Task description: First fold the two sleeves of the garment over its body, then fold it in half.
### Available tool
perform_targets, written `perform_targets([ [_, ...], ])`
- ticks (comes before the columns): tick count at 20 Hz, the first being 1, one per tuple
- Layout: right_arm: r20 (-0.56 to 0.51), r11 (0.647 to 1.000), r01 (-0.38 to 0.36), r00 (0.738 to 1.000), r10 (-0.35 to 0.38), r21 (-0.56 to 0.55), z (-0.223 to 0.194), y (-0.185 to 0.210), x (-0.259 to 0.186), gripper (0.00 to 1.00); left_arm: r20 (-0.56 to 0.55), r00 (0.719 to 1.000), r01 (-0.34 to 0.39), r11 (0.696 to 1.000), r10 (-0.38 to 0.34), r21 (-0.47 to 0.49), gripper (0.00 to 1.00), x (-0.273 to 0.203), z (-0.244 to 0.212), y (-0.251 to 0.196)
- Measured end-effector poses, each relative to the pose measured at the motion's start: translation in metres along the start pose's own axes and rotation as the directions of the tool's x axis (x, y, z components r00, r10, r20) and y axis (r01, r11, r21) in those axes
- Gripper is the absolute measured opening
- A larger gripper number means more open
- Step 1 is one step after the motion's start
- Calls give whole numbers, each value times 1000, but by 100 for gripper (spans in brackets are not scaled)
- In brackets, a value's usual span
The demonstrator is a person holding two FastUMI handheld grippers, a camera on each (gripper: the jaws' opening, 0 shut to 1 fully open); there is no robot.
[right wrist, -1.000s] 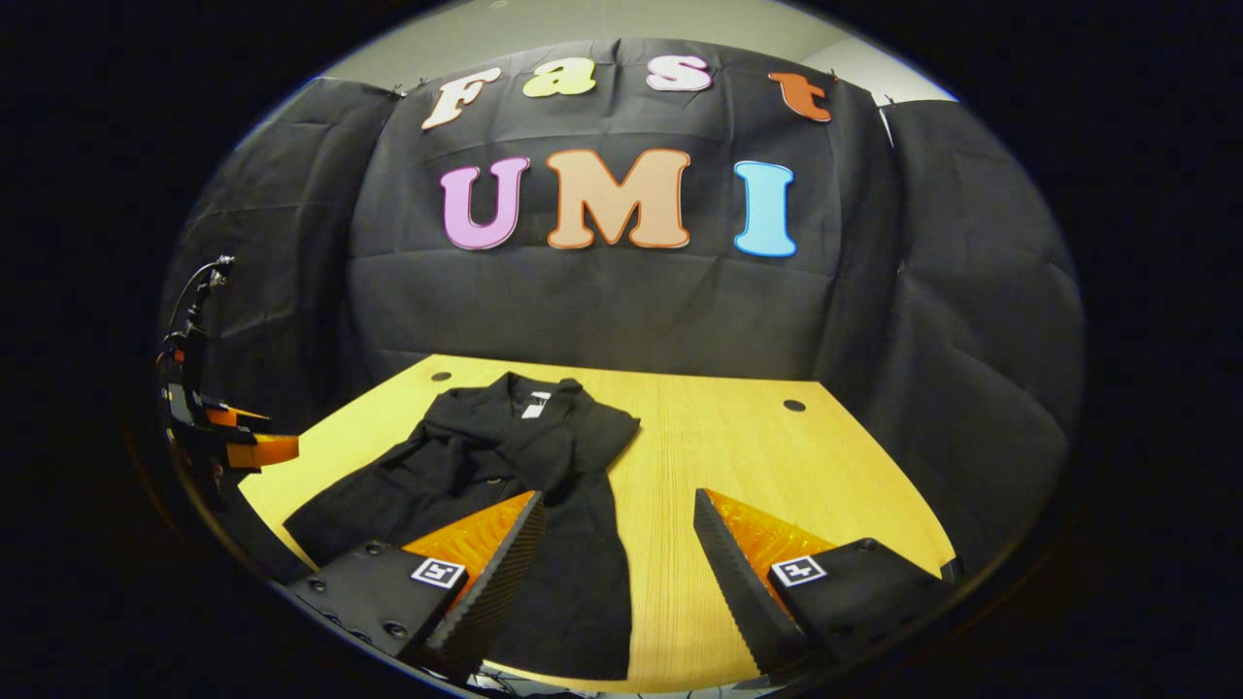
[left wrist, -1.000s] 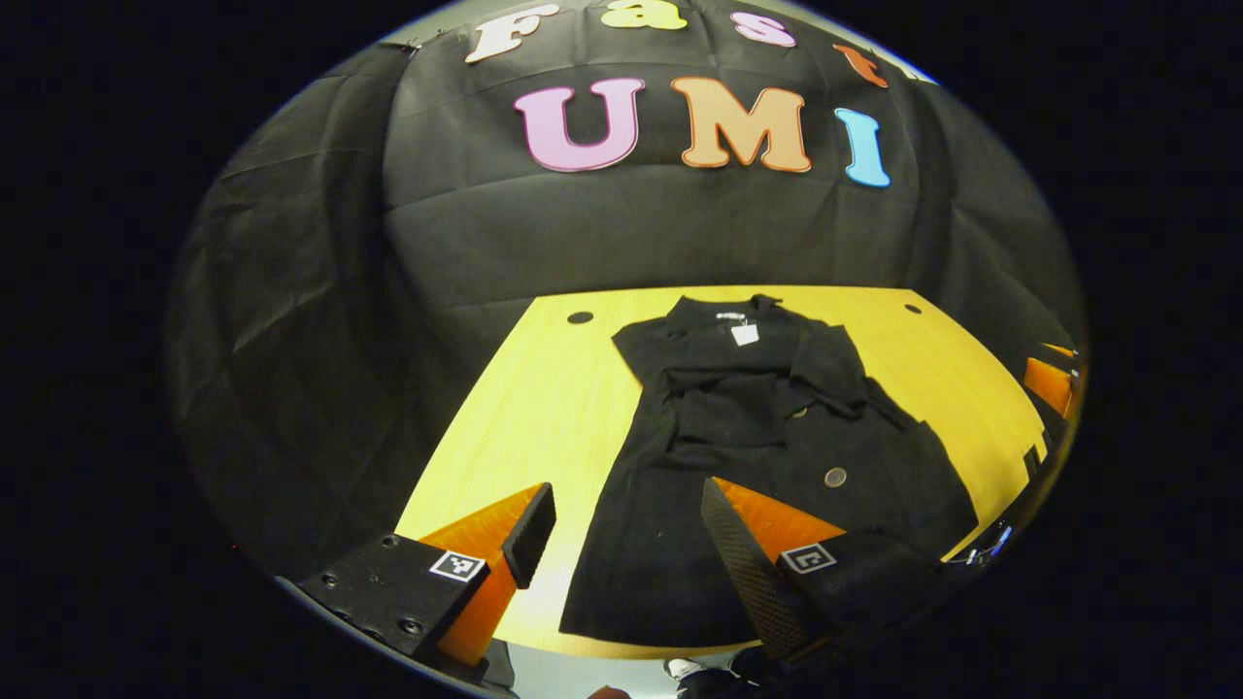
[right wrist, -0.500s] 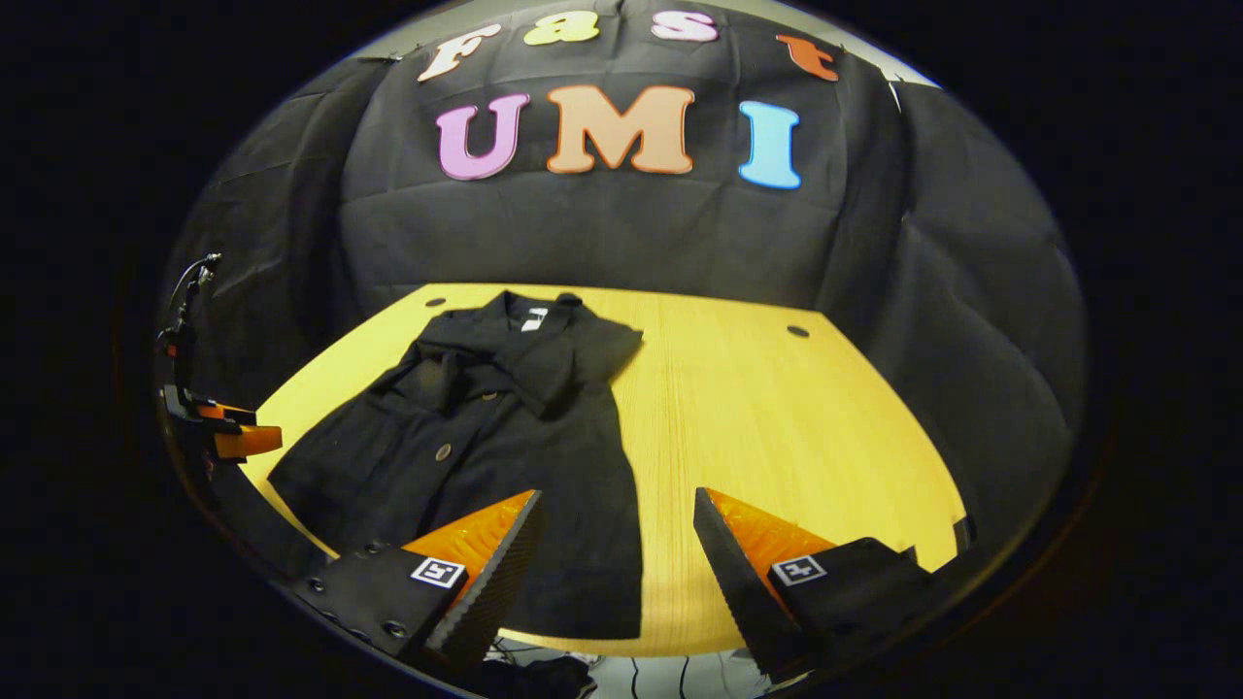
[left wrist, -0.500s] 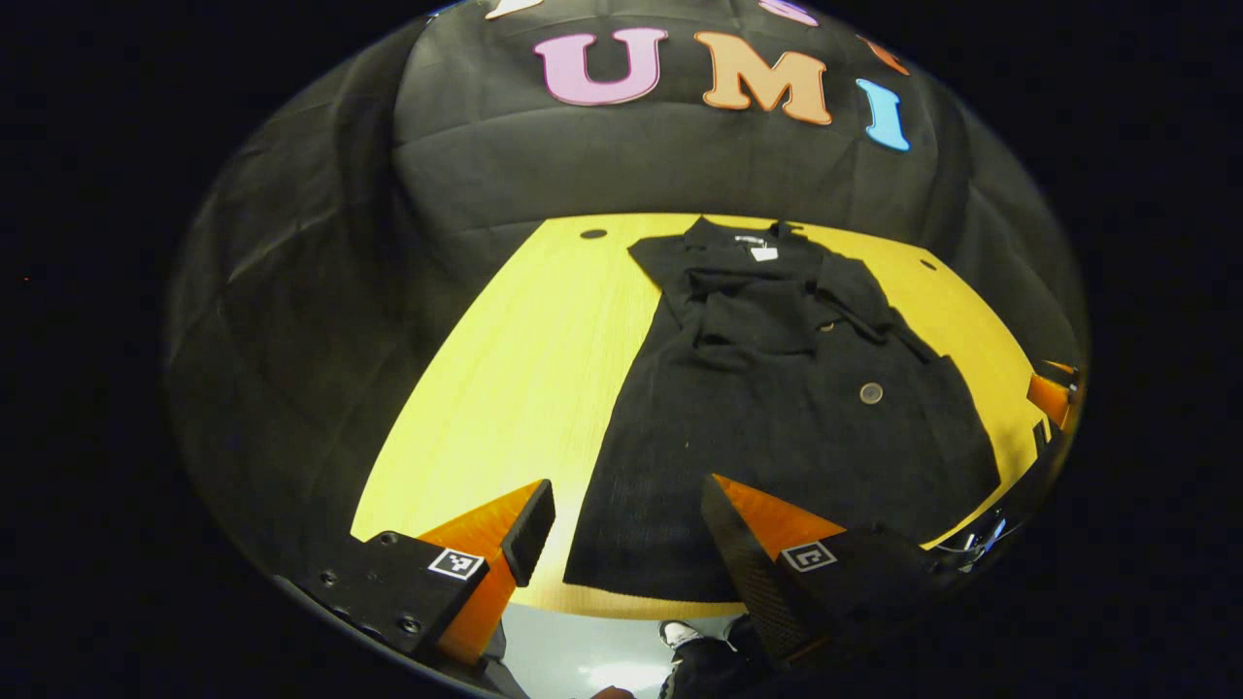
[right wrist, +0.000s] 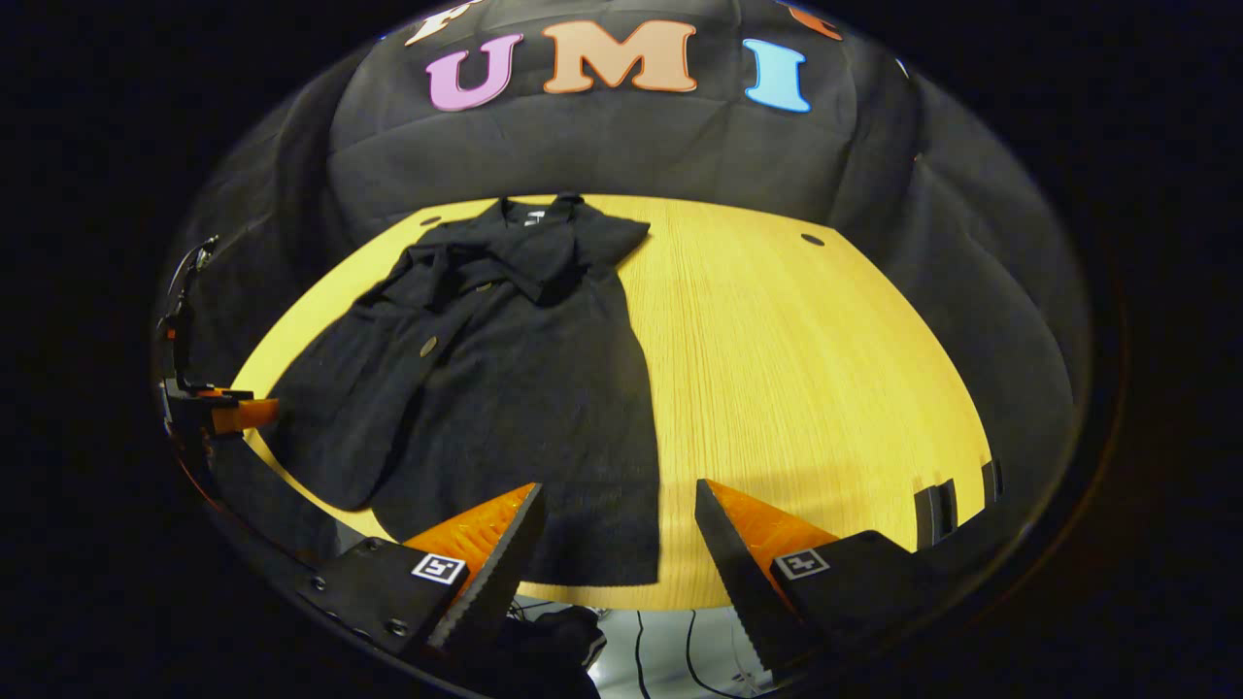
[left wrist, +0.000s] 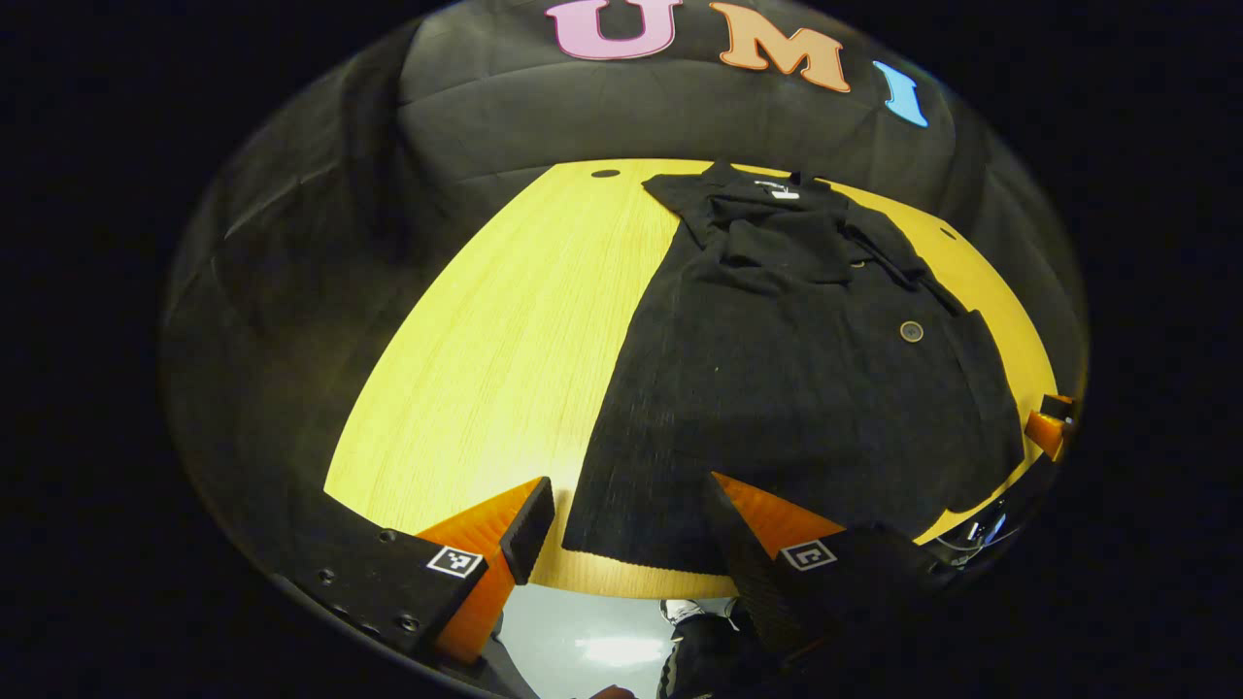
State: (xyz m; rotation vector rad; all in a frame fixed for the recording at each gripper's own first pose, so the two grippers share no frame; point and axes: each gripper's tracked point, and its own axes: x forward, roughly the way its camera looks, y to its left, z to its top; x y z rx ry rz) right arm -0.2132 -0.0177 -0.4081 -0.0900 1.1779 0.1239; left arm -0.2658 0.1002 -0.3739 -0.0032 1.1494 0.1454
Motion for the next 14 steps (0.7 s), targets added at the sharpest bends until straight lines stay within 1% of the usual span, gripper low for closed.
perform_targets([
  [2, -54, 1000, -10, 999, 10, 1, -12, 4, 6, 99, 15, 1000, 22, 1000, -22, -13, 96, 2, 4, -3],
  [3, -78, 1000, -8, 997, 8, -1, -17, 5, 10, 100, 1, 1000, 29, 999, -29, -19, 89, 2, 1, -4],
  [4, -99, 1000, -9, 995, 9, -2, -21, 6, 13, 98, 11, 999, 35, 999, -34, -24, 92, 3, 3, -3],
  [5, -123, 1000, -18, 992, 17, -2, -25, 9, 15, 96, 1, 999, 45, 999, -45, -31, 92, 3, 1, -4],
  [6, -159, 999, -44, 986, 44, 1, -32, 15, 15, 94, 3, 999, 52, 998, -52, -31, 92, 1, 0, -6],
  [7, -167, 999, -49, 985, 50, 11, -33, 18, 15, 84, 2, 998, 63, 998, -63, -16, 90, 1, 1, -9],
  [9, -163, 998, -61, 985, 62, 10, -30, 21, 15, 72, 8, 997, 83, 996, -83, 13, 80, 5, 3, -16],
  [10, -162, 997, -73, 984, 72, 5, -29, 23, 17, 65, 9, 996, 93, 995, -93, 19, 71, 3, 3, -19],
  [11, -155, 996, -88, 984, 88, 8, -27, 26, 17, 50, 10, 994, 105, 994, -105, 20, 65, 4, 3, -22],
  [12, -151, 995, -97, 983, 100, 25, -26, 29, 20, 34, 9, 993, 116, 993, -116, 19, 53, 2, 2, -26],
  [13, -147, 995, -95, 984, 100, 40, -26, 31, 21, 18, 17, 993, 116, 993, -116, 1, 33, 5, 2, -29],
  [14, -155, 994, -98, 982, 104, 49, -27, 32, 21, 14, 27, 994, 110, 994, -110, -19, 12, 3, 3, -30],
])
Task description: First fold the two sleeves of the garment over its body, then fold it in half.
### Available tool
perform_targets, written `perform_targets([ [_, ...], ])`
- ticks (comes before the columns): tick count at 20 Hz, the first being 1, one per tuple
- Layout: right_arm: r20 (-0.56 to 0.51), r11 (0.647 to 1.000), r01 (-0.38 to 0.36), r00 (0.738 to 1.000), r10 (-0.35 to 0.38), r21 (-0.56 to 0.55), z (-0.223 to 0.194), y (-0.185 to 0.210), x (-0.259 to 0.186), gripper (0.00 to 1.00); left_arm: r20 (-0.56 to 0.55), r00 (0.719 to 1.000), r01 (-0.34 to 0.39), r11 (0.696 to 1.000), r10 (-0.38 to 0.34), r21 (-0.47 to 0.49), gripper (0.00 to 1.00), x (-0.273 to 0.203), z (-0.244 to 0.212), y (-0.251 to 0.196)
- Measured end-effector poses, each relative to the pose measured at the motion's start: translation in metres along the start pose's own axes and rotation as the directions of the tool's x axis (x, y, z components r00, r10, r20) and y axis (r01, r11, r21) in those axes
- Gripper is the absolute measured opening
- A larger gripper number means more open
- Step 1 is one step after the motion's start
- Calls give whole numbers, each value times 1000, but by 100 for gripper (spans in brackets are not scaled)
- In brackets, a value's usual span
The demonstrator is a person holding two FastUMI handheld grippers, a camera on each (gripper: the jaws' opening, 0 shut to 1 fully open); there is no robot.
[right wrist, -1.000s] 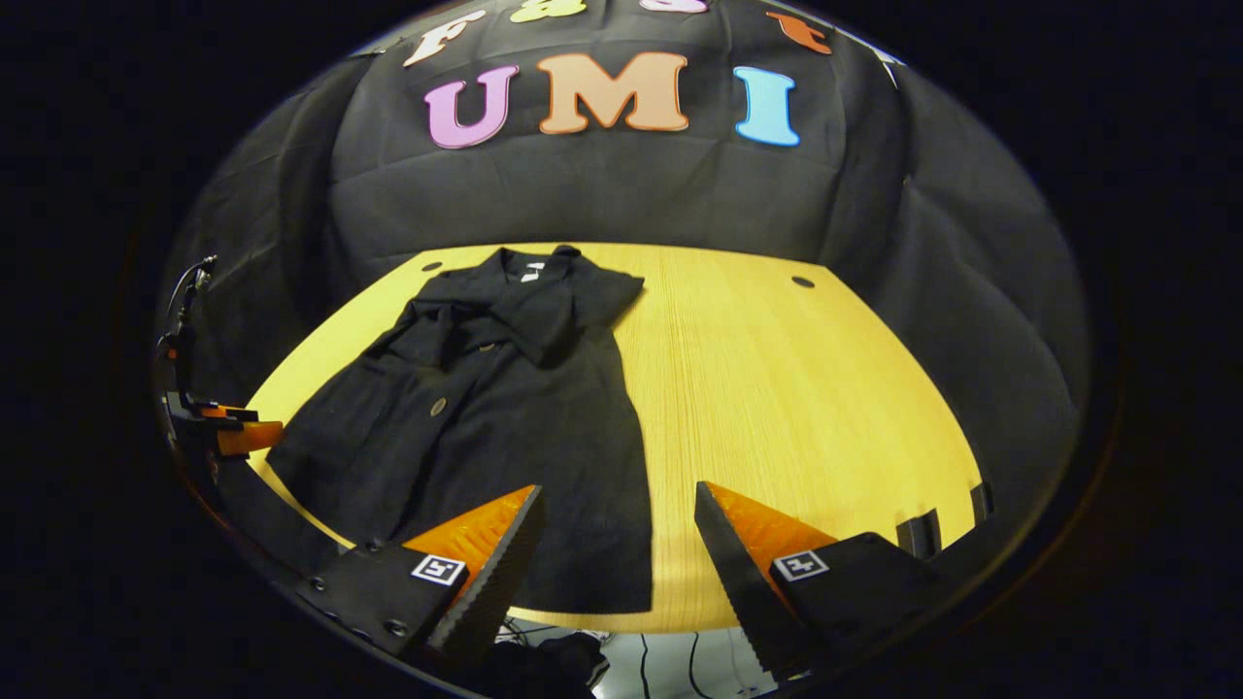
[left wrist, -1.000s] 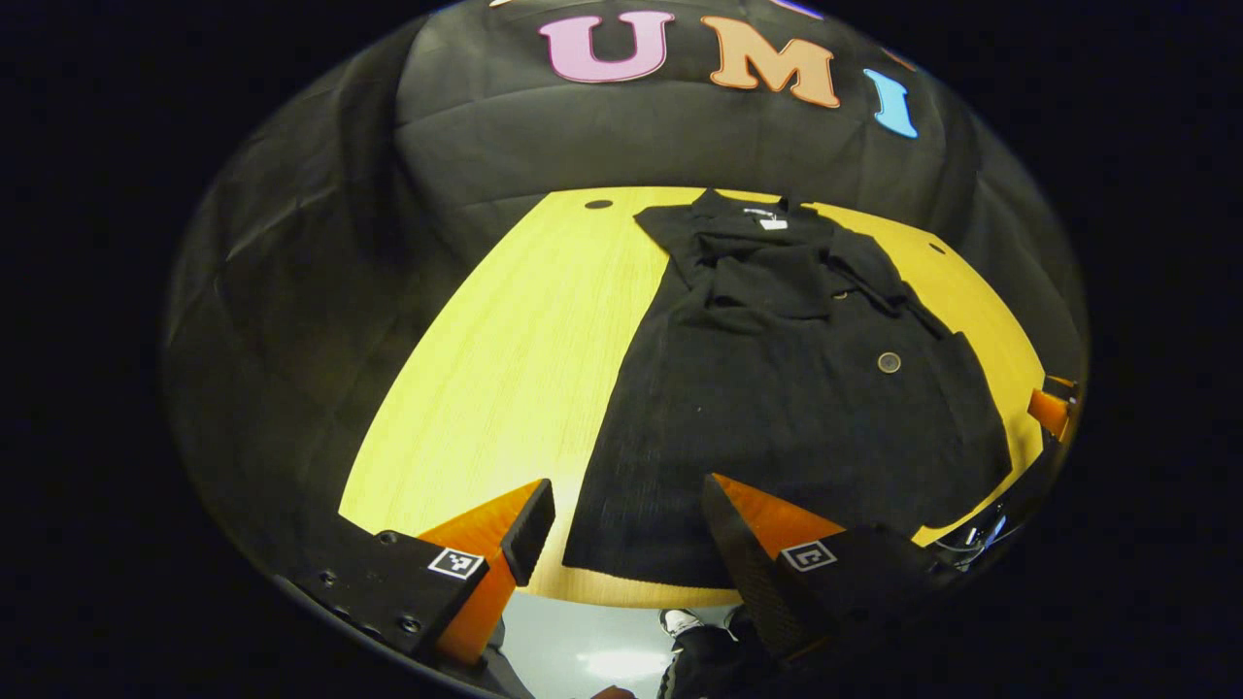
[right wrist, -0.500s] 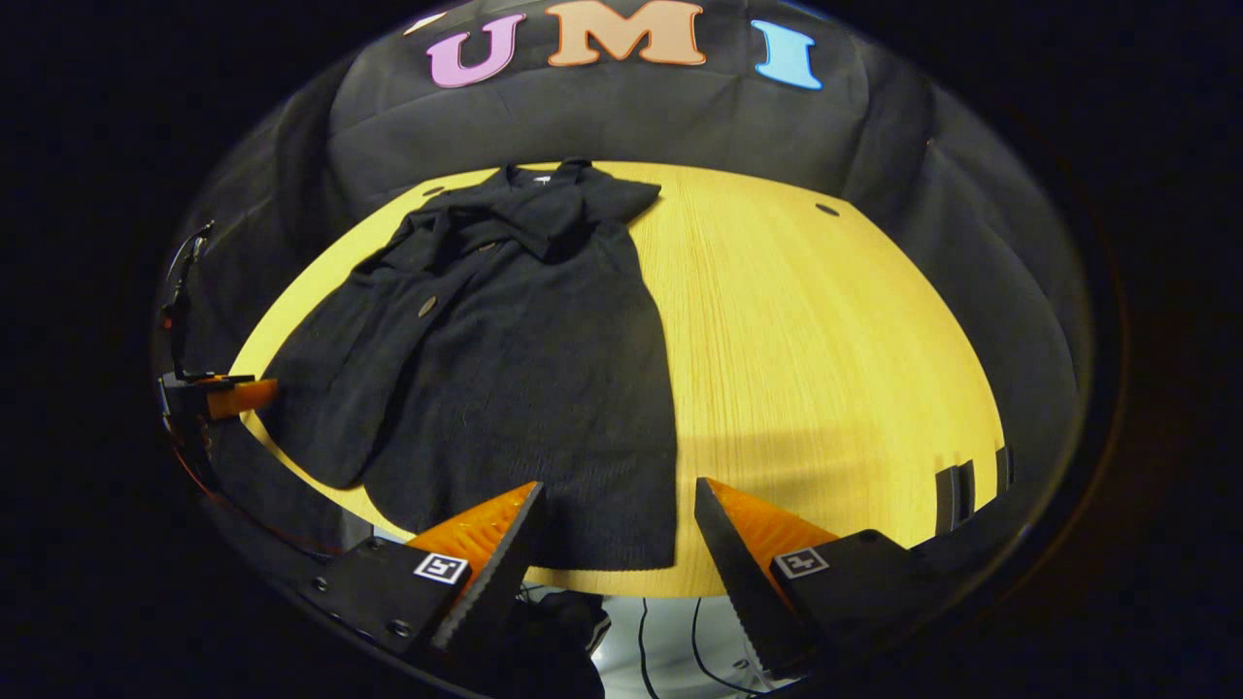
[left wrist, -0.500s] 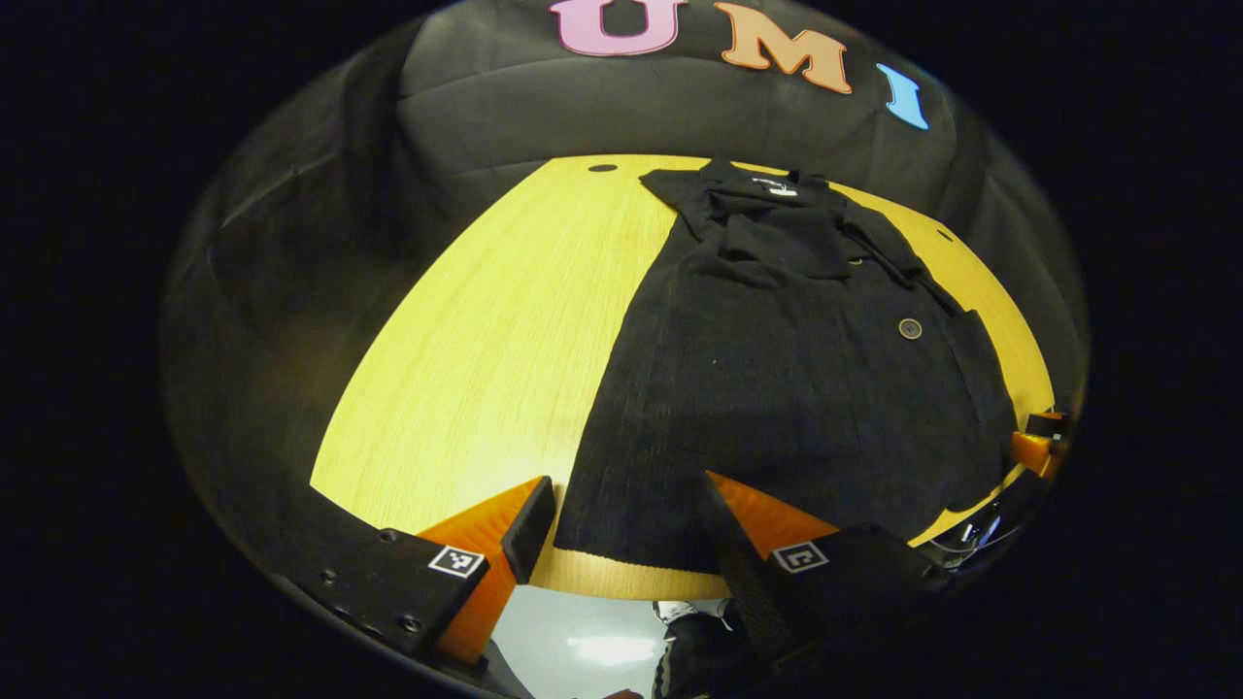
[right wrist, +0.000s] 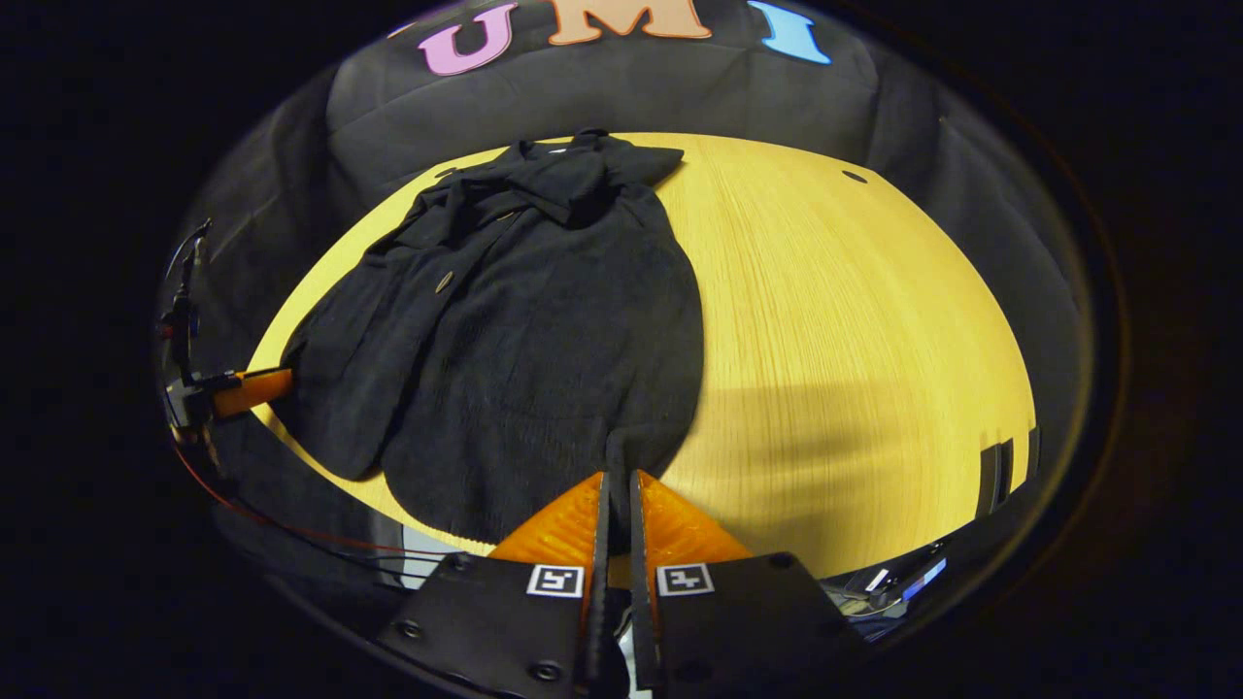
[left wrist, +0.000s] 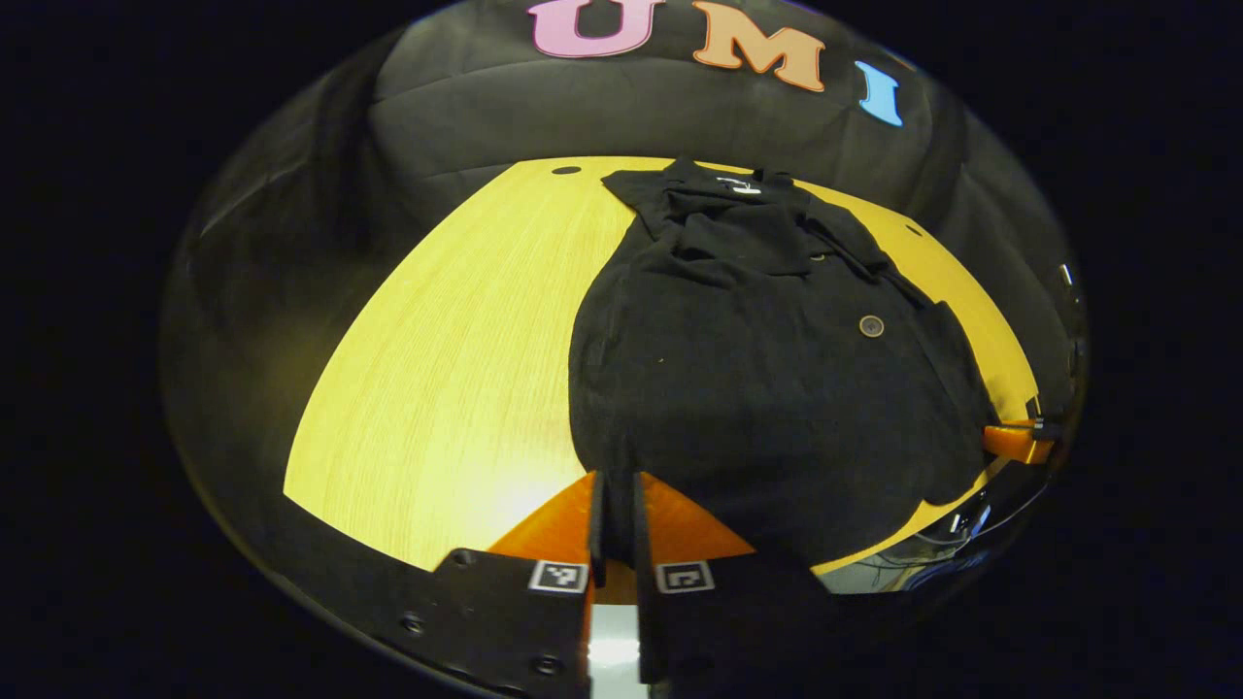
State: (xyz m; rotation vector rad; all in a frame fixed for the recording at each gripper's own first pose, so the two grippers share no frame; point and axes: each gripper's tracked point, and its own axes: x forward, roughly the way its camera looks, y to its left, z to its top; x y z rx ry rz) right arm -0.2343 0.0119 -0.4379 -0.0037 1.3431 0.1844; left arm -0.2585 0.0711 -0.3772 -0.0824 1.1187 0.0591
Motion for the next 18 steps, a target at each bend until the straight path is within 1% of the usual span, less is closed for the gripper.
perform_targets([
  [1, -9, 1000, -7, 1000, 7, -3, 1, 1, -1, 8, 11, 1000, 0, 1000, 0, -12, 8, 0, 2, -2],
  [2, -20, 1000, -14, 1000, 14, -6, 1, -1, -3, 8, 19, 1000, 6, 1000, -6, -4, 1, 0, 0, -3],
  [3, -26, 1000, -19, 999, 19, -9, 2, -1, -4, 8, 21, 1000, 13, 1000, -13, 7, 0, -1, -1, -2],
  [5, -9, 999, -28, 1000, 28, -43, 3, -2, -2, 8, 11, 999, 31, 1000, -31, 0, 0, 0, 0, -2],
  [7, 40, 996, -34, 998, 38, -80, 4, -3, 0, 8, 0, 999, 35, 999, -35, -29, 0, 1, 1, -3],
  [9, 49, 997, -35, 998, 38, -62, 4, -2, 2, 11, 3, 1000, 30, 999, -30, -32, 0, 0, 1, -4],
  [10, 49, 999, -27, 998, 29, -39, 4, -1, 2, 8, 9, 1000, 24, 999, -24, -28, 0, 1, 2, -4],
  [11, 60, 999, -13, 998, 15, -32, 7, 0, 2, 3, 12, 1000, 18, 1000, -18, -23, 0, 0, 2, -3],
  [13, 85, 996, -1, 996, 8, -89, 14, -4, 0, 3, 9, 1000, 12, 999, -12, -31, 0, 0, 2, -3],
  [16, 134, 992, -28, 990, 44, -120, 33, 3, -7, 3, 11, 1000, 9, 996, -8, -92, 0, -4, 10, -3],
  [18, 171, 993, -53, 983, 71, -109, 51, 4, -17, 3, 56, 998, 16, 992, -9, -124, 0, -15, 29, -6],
])
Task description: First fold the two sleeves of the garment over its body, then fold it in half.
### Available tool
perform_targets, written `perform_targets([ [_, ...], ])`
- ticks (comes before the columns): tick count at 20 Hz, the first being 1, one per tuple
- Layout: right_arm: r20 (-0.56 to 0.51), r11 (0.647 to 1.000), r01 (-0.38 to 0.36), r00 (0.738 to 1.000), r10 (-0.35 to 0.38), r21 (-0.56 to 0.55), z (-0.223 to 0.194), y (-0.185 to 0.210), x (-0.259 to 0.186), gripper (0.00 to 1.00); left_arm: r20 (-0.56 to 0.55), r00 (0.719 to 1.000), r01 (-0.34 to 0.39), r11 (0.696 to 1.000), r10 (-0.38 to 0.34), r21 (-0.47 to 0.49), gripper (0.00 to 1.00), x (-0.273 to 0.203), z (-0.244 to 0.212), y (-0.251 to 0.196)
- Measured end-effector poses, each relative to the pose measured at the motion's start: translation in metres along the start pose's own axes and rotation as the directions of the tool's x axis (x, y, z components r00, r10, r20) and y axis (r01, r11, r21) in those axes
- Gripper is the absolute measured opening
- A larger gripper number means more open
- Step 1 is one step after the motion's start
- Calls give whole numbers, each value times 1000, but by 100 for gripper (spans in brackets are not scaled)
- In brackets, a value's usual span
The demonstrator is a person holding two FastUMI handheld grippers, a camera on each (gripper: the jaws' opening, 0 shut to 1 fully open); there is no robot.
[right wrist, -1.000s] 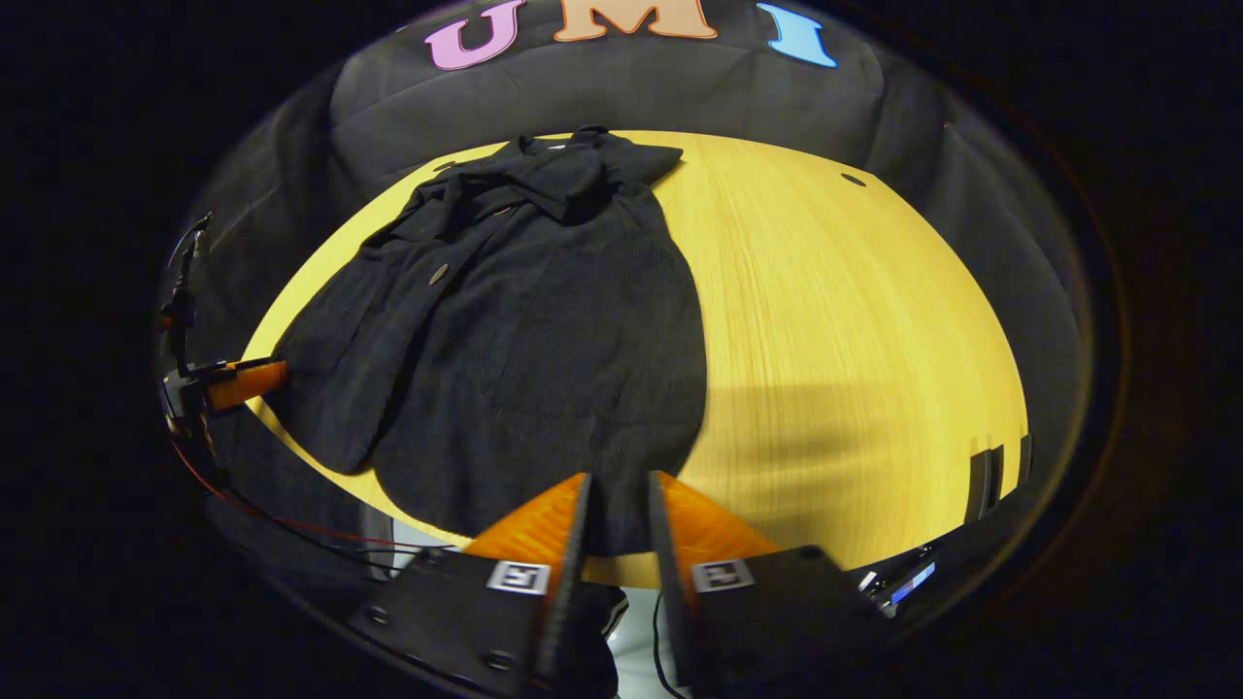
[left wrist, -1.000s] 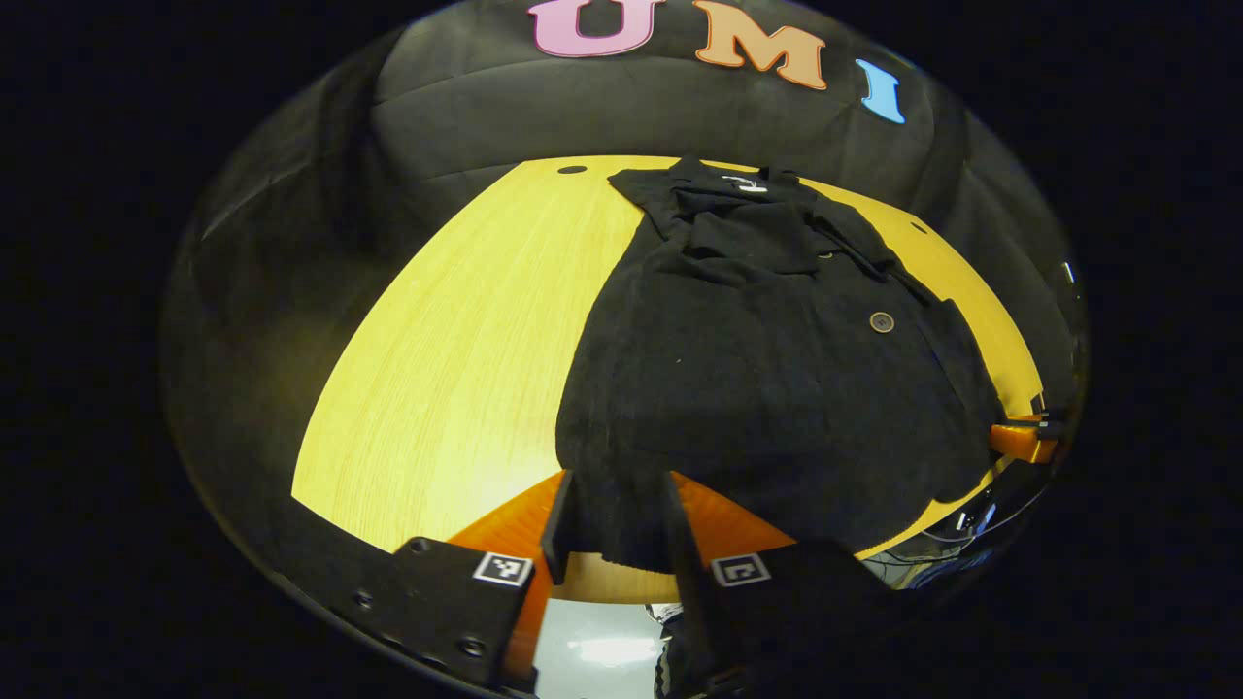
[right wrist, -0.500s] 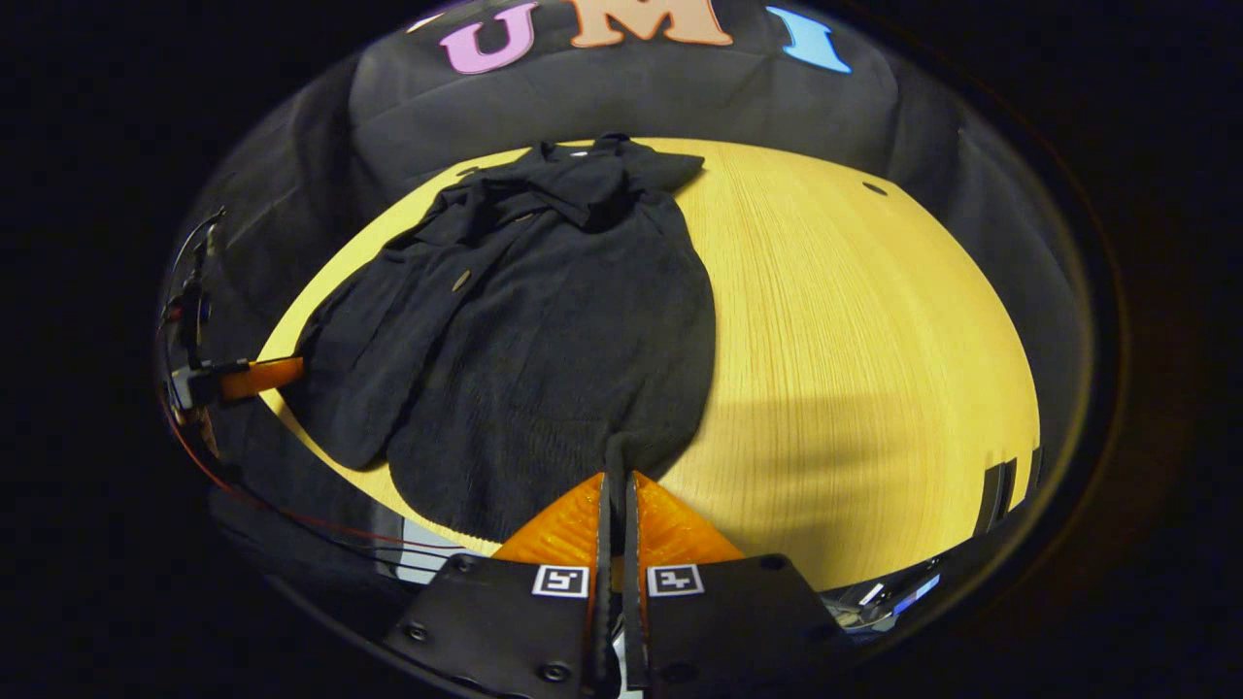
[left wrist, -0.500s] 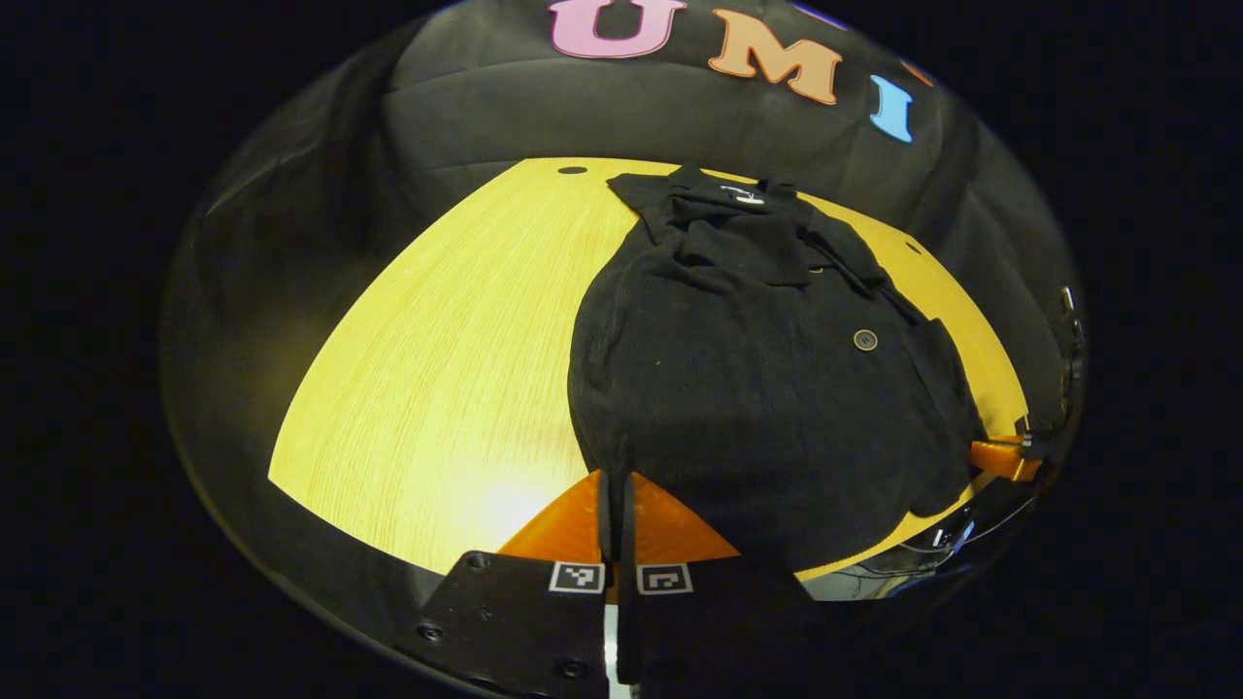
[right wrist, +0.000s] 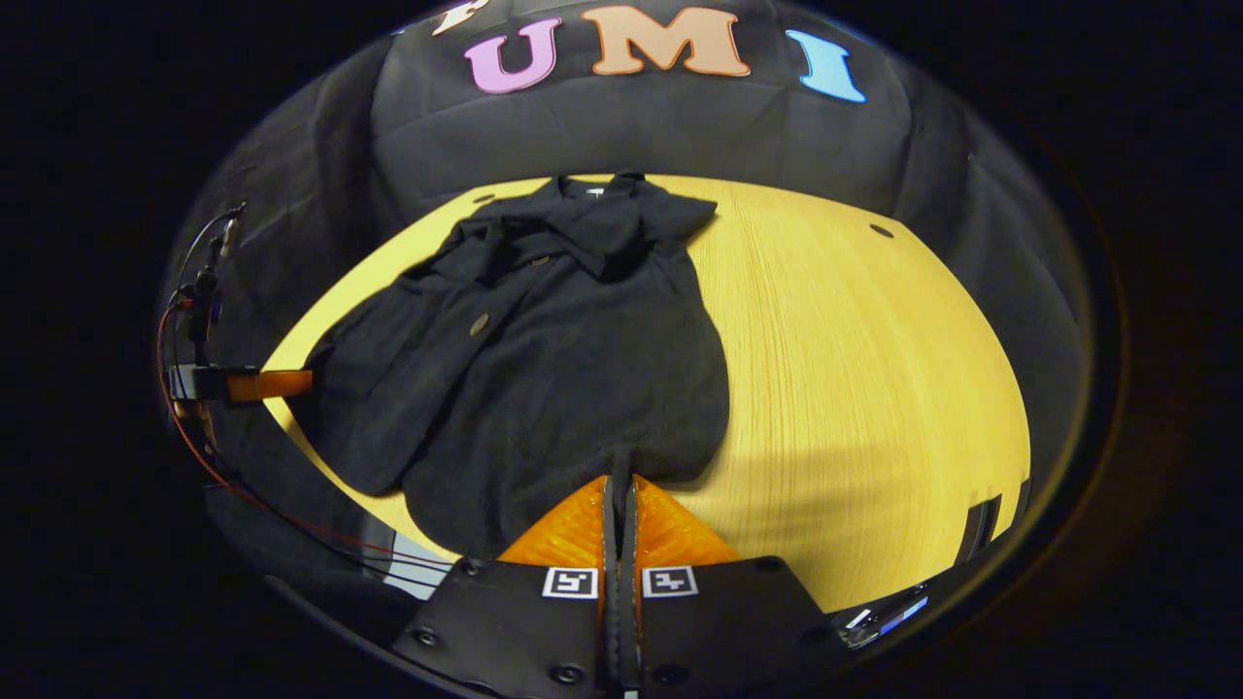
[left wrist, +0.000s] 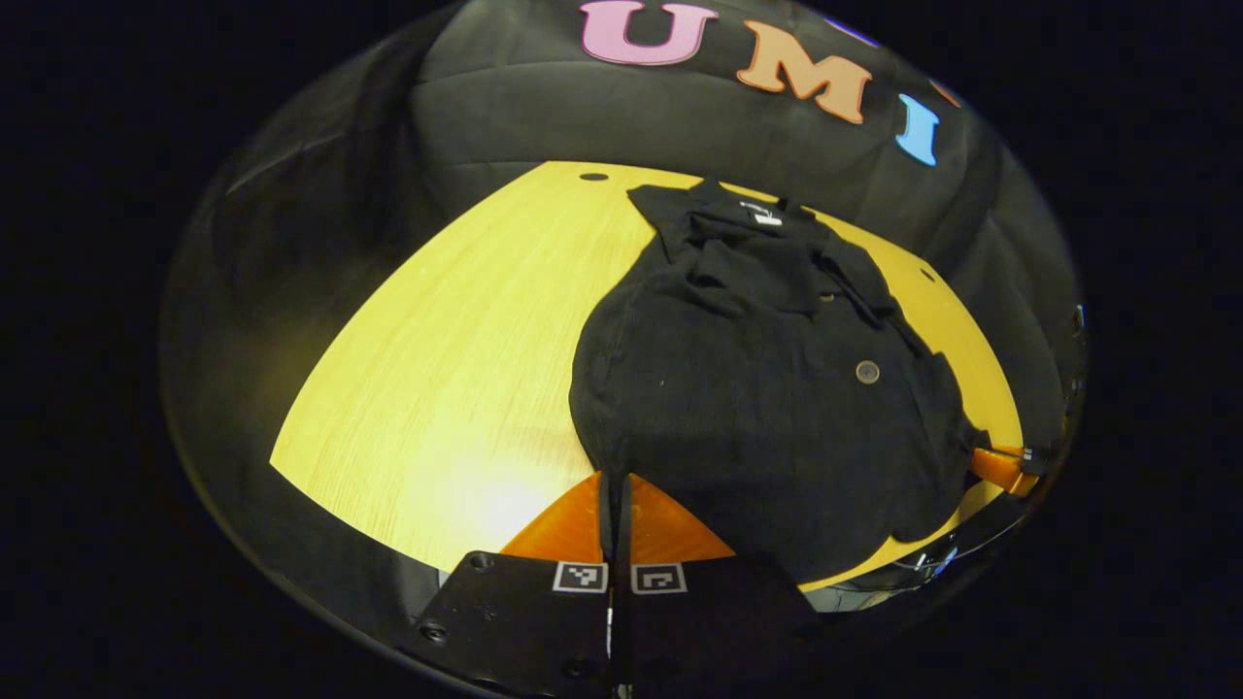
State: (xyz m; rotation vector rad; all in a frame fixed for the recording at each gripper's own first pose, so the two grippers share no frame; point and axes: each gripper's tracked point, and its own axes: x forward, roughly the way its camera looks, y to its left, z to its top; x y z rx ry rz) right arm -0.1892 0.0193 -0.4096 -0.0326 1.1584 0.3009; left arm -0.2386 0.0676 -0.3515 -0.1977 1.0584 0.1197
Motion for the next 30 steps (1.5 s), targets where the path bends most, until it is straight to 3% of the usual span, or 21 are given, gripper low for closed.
perform_targets([
  [4, 126, 999, -37, 991, 37, 0, 53, -5, -19, 2, 97, 995, 28, 999, -31, 27, 0, -15, 48, -23],
  [8, 255, 998, -61, 965, 67, -32, 107, -8, -43, 2, 190, 981, 17, 999, -23, 30, 0, -23, 95, -41],
  [18, 409, 990, -122, 901, 141, -72, 193, -26, -68, 2, 361, 932, -12, 1000, 3, 21, 0, -39, 182, -66],
  [25, 496, 991, -121, 858, 132, -56, 248, -23, -75, 2, 465, 885, -8, 999, -16, 51, 0, -40, 248, -71],
  [30, 529, 995, -95, 843, 102, -41, 285, -19, -70, 2, 470, 881, 26, 998, -54, 65, 0, -19, 286, -71],
])
